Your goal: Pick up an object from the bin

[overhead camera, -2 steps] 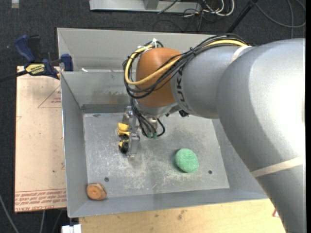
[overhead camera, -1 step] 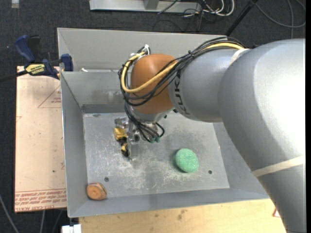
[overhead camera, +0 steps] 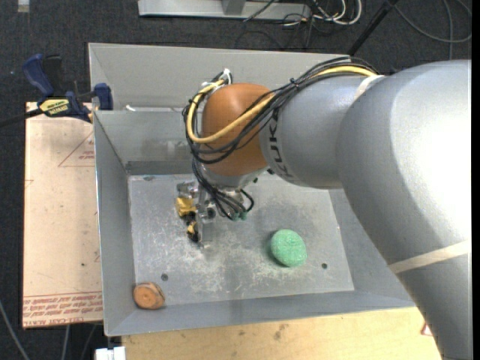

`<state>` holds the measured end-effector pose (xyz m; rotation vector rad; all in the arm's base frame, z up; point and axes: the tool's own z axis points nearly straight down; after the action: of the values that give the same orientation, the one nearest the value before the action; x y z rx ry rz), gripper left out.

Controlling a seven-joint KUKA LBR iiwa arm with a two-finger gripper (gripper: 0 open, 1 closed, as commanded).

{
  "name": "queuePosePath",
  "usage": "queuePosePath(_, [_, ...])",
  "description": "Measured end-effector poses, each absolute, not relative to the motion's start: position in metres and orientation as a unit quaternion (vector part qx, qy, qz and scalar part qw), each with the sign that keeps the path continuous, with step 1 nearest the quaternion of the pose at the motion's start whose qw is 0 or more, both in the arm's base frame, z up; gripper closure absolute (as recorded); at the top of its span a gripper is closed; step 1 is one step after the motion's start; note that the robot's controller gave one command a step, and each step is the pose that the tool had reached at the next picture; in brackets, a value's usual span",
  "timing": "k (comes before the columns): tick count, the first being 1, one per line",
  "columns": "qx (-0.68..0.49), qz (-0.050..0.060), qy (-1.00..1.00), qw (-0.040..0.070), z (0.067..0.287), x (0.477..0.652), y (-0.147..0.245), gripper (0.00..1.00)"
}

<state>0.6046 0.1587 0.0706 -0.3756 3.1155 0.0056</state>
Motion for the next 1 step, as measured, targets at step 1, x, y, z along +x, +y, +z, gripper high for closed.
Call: queuePosePath(1, [-0.120,0.002,0.993,0.002,0.0707,0.6046,0.1587,1.00])
